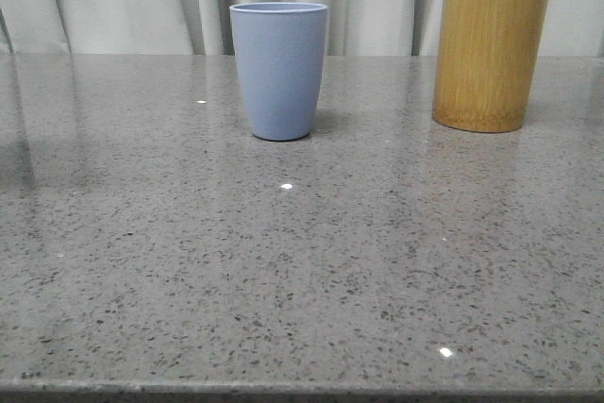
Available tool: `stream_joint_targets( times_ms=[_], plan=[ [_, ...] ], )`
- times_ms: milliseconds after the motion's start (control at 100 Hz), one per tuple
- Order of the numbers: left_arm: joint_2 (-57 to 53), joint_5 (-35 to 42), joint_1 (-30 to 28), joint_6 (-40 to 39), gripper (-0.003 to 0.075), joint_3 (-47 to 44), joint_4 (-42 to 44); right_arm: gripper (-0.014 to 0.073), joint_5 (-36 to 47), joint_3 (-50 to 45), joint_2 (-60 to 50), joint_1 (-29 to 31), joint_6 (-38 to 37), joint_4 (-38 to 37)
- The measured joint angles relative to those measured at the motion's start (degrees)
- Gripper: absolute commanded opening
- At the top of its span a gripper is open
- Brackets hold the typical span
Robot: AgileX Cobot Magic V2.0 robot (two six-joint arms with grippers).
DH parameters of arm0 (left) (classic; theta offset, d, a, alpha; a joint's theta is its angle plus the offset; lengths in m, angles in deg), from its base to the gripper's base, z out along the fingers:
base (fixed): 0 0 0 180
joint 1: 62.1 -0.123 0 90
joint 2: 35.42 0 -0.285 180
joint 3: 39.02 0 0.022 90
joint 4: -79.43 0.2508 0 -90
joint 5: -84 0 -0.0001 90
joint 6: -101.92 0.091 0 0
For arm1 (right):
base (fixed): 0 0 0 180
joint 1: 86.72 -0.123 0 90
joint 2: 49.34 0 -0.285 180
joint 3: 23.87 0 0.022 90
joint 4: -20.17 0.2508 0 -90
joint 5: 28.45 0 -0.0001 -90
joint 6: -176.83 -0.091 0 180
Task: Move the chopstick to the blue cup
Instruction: 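Reach the right gripper into the bamboo cup and grasp the pink chopstick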
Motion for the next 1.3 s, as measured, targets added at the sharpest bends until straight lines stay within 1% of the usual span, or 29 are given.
stream_joint_targets(
  times_ms=[100,220,370,610,790,1060,1120,1170,1240,1300],
  plan=[
    [-0.07,0.15,0.0,0.0,0.043,-0.23,0.0,0.0622,2.19,0.0,2.32,-3.11,1.64,0.09],
    [-0.07,0.36,0.0,0.0,0.043,-0.23,0.0,0.0622,7.01,0.0,5.26,-5.04,3.56,0.13],
    [-0.07,0.4,0.0,0.0,0.043,-0.23,0.0,0.0622,13.88,0.0,9.26,-5.1,4.05,0.13],
    [-0.07,0.5,0.0,0.0,0.043,-0.23,0.0,0.0622,20.95,0.0,15.92,-5.1,4.05,0.13],
    [-0.07,0.5,0.0,0.0,0.043,-0.23,0.0,0.0622,28.12,0.0,20.59,-5.1,4.05,0.25],
    [-0.07,0.54,0.0,0.0,0.043,-0.23,0.0,0.0617,34.0,0.0,26.49,-5.1,2.69,0.34],
    [-0.07,0.54,0.0,0.0,0.043,-0.23,0.0,0.0589,34.67,0.0,27.53,-5.1,1.89,0.38],
    [-0.07,0.54,0.0,0.0,0.043,-0.23,0.0,0.0544,34.92,0.0,27.96,-5.1,1.25,0.38],
    [-0.07,0.54,0.0,0.0,0.043,-0.23,0.0,0.0453,35.18,0.0,28.14,-5.1,0.59,0.47],
    [-0.07,0.54,0.0,0.0,0.043,-0.23,0.0,0.0349,35.65,0.0,28.14,-5.1,0.25,0.47]
  ],
)
